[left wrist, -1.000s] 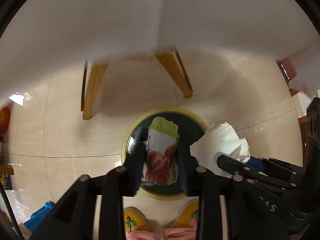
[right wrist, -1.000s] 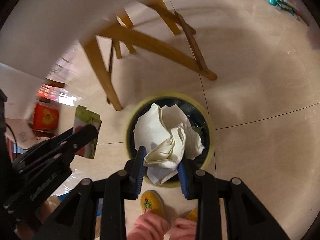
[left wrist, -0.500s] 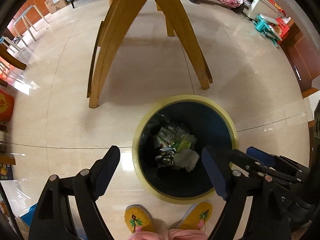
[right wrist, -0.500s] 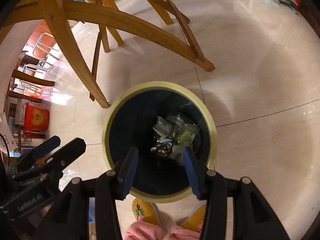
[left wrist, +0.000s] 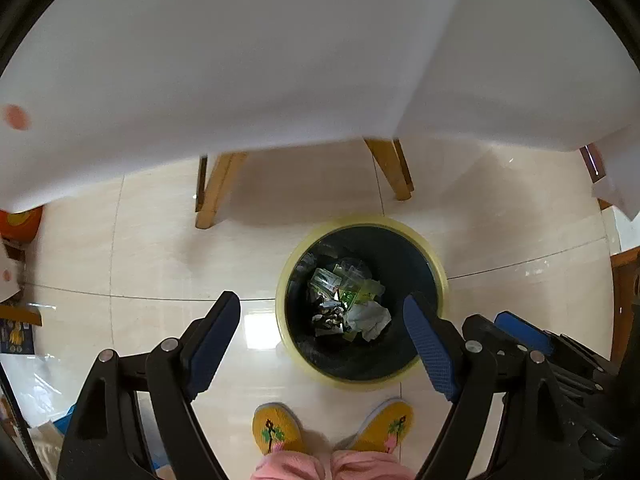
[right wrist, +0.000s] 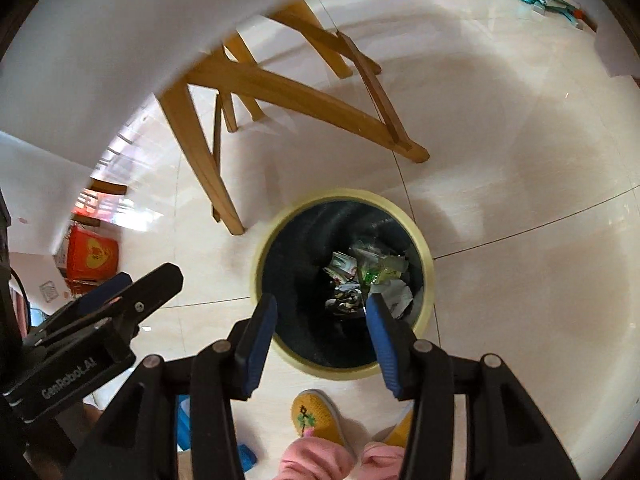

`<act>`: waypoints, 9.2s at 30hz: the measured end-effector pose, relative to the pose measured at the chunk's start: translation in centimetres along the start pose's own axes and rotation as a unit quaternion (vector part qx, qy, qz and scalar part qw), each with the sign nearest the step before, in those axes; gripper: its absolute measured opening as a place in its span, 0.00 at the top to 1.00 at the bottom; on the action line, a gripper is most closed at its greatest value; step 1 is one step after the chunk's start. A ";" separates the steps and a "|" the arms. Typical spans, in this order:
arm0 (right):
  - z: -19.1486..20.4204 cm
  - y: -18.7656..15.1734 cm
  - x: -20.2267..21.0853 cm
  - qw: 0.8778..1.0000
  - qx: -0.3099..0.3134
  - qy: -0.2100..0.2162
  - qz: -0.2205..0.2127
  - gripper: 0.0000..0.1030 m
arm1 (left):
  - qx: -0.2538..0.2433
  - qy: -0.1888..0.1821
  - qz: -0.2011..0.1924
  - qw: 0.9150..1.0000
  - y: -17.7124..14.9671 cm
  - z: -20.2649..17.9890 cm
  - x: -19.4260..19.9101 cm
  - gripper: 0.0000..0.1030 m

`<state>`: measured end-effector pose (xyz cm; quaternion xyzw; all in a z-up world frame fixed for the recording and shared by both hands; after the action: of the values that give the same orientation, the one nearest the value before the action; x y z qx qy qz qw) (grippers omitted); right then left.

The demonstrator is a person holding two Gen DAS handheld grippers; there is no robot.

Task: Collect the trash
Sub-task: 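Raise both tools back over the table clutter, then grasp the beige paper bowl with the left tool while the right tool grasps the red packet, then carry the paper bowl and red packet down over the trash bin, then open both tools to drop the bowl and red packet into the bin, then raise both tools back toward the table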

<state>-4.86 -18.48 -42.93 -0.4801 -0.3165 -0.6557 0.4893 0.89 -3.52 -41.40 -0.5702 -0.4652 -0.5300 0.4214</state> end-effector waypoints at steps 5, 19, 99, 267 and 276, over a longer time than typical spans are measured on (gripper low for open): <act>1.3 -1.0 4.2 1.000 -0.006 0.006 -0.009 0.54 | 0.017 -0.007 0.007 1.000 -1.2 0.2 3.9 0.20; 7.6 -4.0 19.8 0.997 0.071 -0.010 -0.018 0.54 | -0.009 0.005 -0.008 1.000 -3.5 -0.5 20.3 0.20; 24.1 40.7 27.0 0.987 0.065 -0.110 -0.093 0.54 | -0.023 -0.092 -0.018 0.995 44.6 7.6 29.2 0.91; 14.8 -2.2 39.8 0.955 0.234 0.002 -0.182 0.28 | -0.021 0.014 -0.146 0.989 -1.2 -1.4 43.4 0.34; 15.8 3.0 40.0 0.961 0.197 -0.018 -0.195 0.29 | -0.027 -0.047 -0.114 0.992 7.0 1.3 41.0 0.34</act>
<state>0.64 -19.01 -0.21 -0.3149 -0.5357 -0.6544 0.4308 8.24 -0.26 -0.54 -0.5488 -0.5321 -0.5593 0.3207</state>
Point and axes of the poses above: each gripper's, at about its wrist camera, not at the fingertips, and x roughly against the way its jaws point, z to its left, y to its top, the point moved 3 cm from there along -x, roughly the way its jaws point, and after that the axes turned 15 degrees about z, right-handed, at the moved point
